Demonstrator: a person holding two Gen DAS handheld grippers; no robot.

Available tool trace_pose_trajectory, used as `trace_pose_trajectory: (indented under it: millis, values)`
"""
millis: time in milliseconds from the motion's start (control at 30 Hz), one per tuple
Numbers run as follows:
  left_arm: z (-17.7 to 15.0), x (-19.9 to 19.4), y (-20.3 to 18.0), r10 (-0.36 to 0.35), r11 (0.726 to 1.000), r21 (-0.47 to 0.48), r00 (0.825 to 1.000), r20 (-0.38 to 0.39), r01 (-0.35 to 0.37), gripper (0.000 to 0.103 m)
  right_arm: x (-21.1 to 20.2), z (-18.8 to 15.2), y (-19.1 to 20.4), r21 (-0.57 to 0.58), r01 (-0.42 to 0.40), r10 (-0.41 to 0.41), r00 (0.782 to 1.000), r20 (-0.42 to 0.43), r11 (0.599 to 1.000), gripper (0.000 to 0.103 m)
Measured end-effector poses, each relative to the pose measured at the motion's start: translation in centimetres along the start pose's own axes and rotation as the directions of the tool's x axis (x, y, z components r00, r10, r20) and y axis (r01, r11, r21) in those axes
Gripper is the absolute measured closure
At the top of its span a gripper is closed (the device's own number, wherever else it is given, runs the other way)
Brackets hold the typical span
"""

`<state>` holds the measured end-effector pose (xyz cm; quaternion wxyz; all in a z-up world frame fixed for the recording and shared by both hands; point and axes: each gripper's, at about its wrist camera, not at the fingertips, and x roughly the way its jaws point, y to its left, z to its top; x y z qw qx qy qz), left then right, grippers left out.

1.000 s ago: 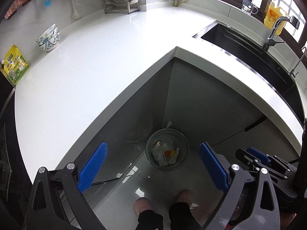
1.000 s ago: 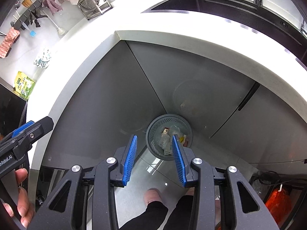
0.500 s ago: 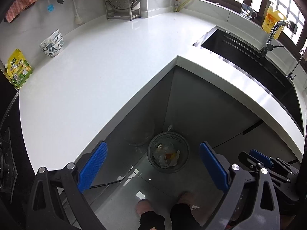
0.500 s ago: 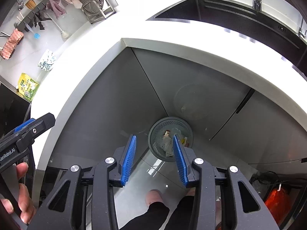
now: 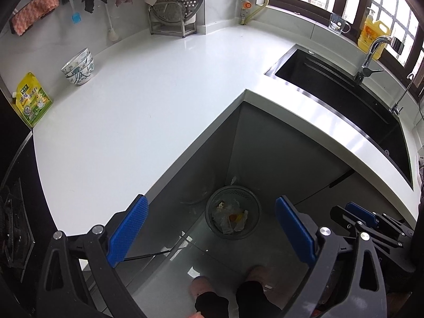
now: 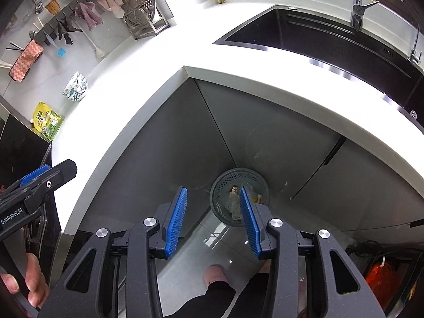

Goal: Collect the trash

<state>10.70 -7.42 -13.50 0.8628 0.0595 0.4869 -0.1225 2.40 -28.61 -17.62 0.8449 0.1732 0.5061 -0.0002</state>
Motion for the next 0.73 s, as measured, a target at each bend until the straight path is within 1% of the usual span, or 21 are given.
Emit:
trace_pose_trajectory:
  millis: [133, 367, 733]
  values:
    - [0.3, -0.2, 0.1, -0.023, 1.0, -0.01, 1.0, -0.003, 0.022, 0.007, -0.5, 0.1, 0.3, -0.014, -0.001, 0.001, 1.0, 0.005, 1.0, 0.063]
    - [0.4, -0.8, -0.3, -0.025, 1.0, 0.011, 0.999, 0.024, 0.024, 0.007, -1.1, 0.3, 0.5, -0.022, 0.002, -0.002, 1.0, 0.018, 1.0, 0.063]
    - [0.6, -1.0, -0.3, -0.025, 1.0, 0.004, 1.0, 0.017, 0.025, 0.006, -1.5, 0.5, 0.4, -0.025, 0.003, -0.002, 1.0, 0.024, 1.0, 0.063]
